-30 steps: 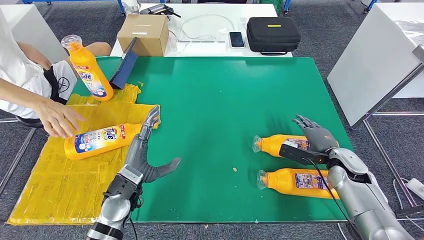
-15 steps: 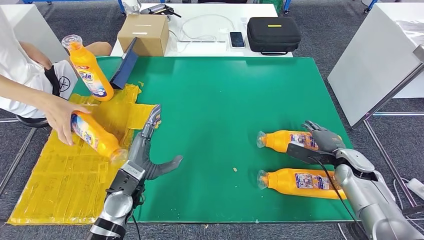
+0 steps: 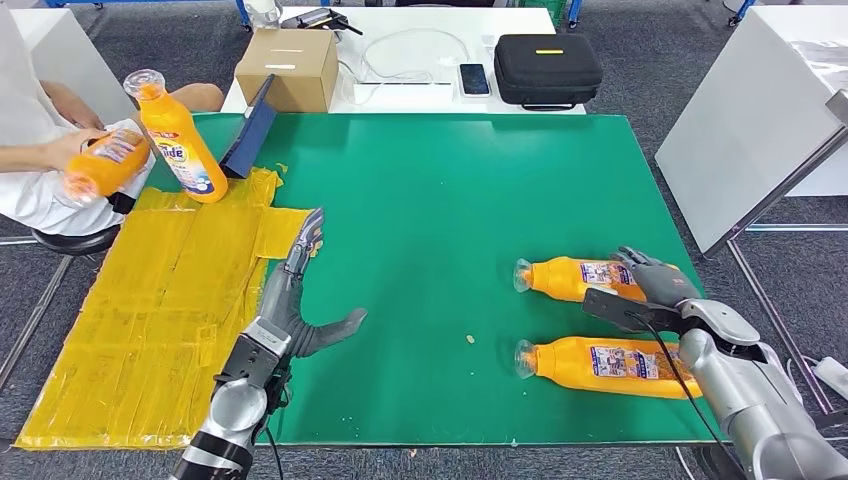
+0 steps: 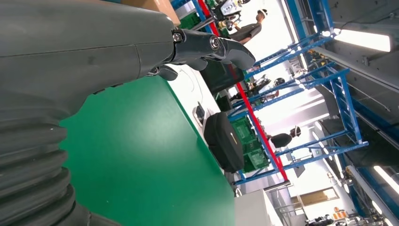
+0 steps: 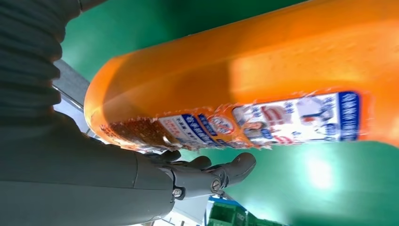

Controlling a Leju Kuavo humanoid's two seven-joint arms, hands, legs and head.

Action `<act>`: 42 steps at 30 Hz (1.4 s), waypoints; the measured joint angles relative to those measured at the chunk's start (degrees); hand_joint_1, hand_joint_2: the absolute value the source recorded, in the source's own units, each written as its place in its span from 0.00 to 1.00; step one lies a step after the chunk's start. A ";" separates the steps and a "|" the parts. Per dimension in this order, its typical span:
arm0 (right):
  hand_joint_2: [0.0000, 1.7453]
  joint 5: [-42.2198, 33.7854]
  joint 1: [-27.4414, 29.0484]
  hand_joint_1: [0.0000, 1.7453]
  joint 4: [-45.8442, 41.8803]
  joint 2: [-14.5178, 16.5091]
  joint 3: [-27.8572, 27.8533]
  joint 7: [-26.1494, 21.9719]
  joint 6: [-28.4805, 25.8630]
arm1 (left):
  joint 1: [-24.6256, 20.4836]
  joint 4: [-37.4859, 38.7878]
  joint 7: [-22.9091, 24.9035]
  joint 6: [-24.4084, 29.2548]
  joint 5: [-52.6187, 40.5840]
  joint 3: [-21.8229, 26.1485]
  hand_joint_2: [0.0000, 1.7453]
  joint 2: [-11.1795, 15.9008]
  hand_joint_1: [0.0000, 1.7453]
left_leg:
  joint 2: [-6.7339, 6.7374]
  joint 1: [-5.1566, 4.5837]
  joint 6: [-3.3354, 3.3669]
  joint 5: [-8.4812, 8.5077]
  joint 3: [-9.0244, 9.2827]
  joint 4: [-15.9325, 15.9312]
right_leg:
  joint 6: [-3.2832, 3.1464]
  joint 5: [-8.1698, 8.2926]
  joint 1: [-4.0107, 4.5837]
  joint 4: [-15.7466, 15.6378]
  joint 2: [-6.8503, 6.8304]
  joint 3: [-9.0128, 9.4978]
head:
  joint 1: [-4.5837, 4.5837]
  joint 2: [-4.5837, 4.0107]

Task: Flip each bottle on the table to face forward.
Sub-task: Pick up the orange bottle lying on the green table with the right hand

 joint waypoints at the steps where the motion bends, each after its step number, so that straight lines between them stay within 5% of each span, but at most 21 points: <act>1: 1.00 0.12 -0.10 0.00 0.27 -0.04 0.01 0.17 -0.03 | -0.05 0.08 -0.02 -0.03 0.01 0.00 1.00 0.00 0.00 | 0.00 -0.01 0.00 0.00 0.00 0.00 | 0.00 0.00 0.00 0.00 0.00 0.00 | 0.00 0.00; 13: 1.00 5.95 -4.33 0.00 5.43 6.11 2.73 6.49 -0.39 | 5.80 -3.54 -1.44 -0.16 1.11 1.66 1.00 0.64 0.00 | 0.06 0.01 0.01 0.02 0.00 -0.02 | 0.01 0.00 0.03 0.02 0.02 0.00 | -0.01 0.00; 15: 1.00 6.12 -4.85 0.13 6.02 7.01 3.11 6.66 -0.46 | 6.44 -3.99 -1.47 -0.34 1.12 2.05 1.00 0.74 0.00 | 0.02 0.01 0.03 0.03 -0.01 -0.02 | 0.01 -0.01 0.03 0.02 -0.02 0.01 | -0.01 0.00; 19: 1.00 6.39 -5.65 0.87 7.12 8.05 3.56 6.72 -0.69 | 6.87 -4.27 -1.54 -0.55 1.05 2.60 1.00 0.79 0.00 | 0.01 0.00 0.04 0.04 -0.03 -0.02 | 0.02 0.00 0.01 0.02 -0.02 0.02 | 0.01 0.00; 21: 1.00 6.56 -5.80 0.93 7.49 8.35 3.77 6.71 -0.93 | 7.03 -4.40 -1.57 -0.73 0.83 2.87 1.00 0.79 0.00 | 0.01 -0.02 0.05 0.04 -0.03 -0.02 | 0.02 0.00 -0.01 0.02 -0.02 0.02 | 0.01 0.01; 42: 1.00 5.87 -6.04 0.98 9.68 8.24 4.20 4.52 -2.24 | 6.20 -4.66 -0.74 -1.91 -1.22 3.44 1.00 0.44 0.00 | -0.08 -0.06 0.13 0.10 0.08 0.00 | 0.04 0.01 -0.07 0.00 -0.11 0.06 | 0.01 0.01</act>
